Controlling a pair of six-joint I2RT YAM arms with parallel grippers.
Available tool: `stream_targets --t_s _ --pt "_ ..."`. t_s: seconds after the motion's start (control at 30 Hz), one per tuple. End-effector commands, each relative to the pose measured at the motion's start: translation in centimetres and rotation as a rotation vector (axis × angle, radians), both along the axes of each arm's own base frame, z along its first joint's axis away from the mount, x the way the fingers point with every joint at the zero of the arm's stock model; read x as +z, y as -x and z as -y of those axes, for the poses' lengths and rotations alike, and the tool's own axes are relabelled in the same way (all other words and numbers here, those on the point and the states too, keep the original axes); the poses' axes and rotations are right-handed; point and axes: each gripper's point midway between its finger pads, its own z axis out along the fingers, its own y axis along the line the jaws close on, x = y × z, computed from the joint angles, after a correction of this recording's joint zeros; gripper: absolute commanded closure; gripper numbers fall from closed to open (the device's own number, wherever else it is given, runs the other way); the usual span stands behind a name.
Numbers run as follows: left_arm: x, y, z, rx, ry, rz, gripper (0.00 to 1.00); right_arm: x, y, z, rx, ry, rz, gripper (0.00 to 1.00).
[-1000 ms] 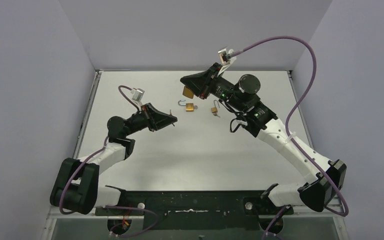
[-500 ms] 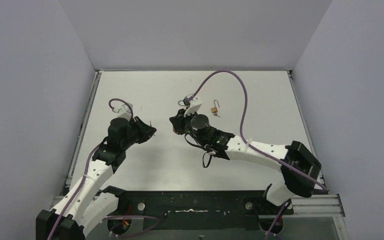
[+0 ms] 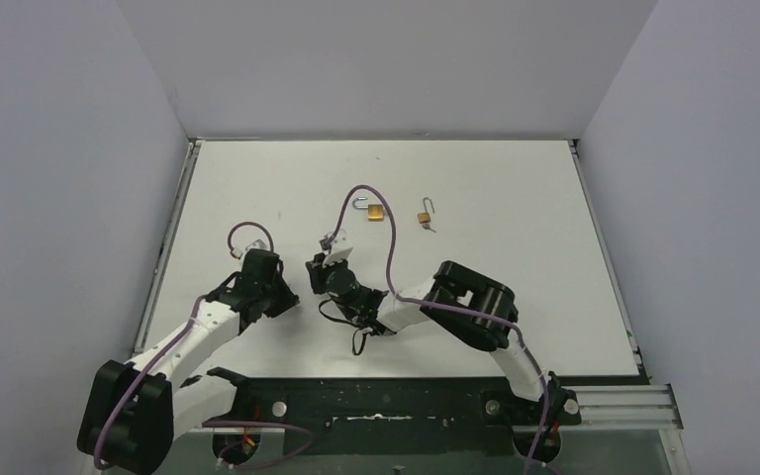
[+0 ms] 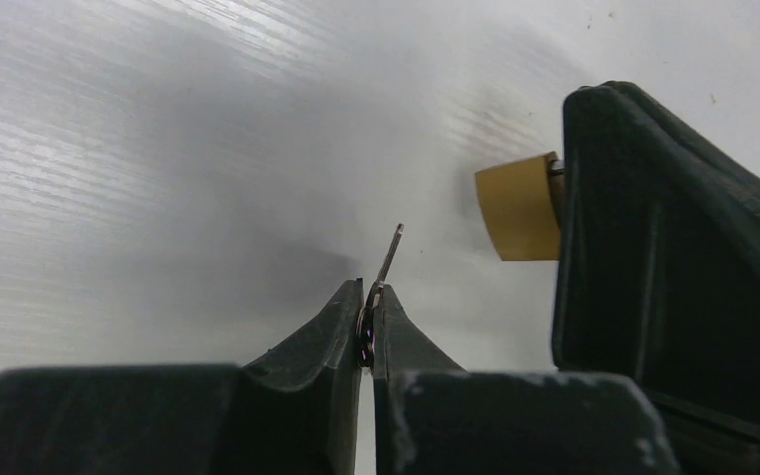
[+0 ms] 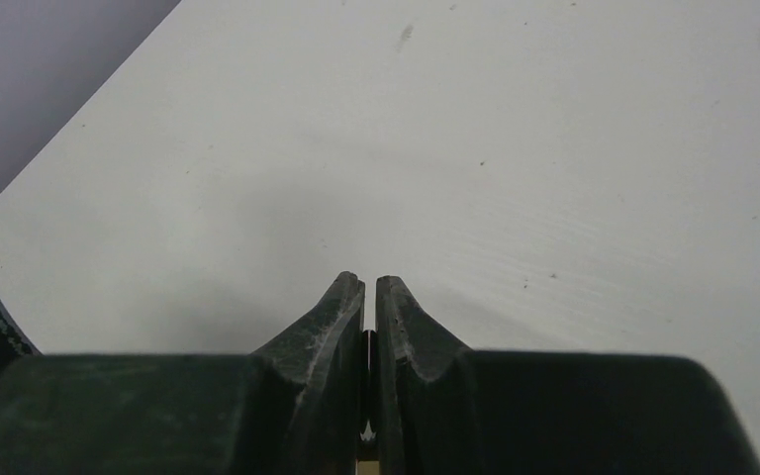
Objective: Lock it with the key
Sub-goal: Place the key at the center of the board, then place the lock at the center of the board.
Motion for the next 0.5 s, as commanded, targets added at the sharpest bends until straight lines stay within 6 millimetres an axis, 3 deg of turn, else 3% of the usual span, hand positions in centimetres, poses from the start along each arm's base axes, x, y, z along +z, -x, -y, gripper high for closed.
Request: stream_targets --t_s 0.0,0.23,0.47 --pt "-0.1 -1.9 -0.1 0.034 0.005 0.035 1.00 6.1 -1.7 -1.6 -0.104 -0.323 0.171 1.00" --pt "-1.6 -4.1 -1.4 0.052 0.035 -0.014 1.00 4.3 -2.5 -2.4 -0.145 -0.341 0.179 1.00" --pt "-2.4 -5.7 -0.8 0.009 0.090 -0.031 1.00 3.2 -2.9 -3.3 -0.141 -0.330 0.175 1.00"
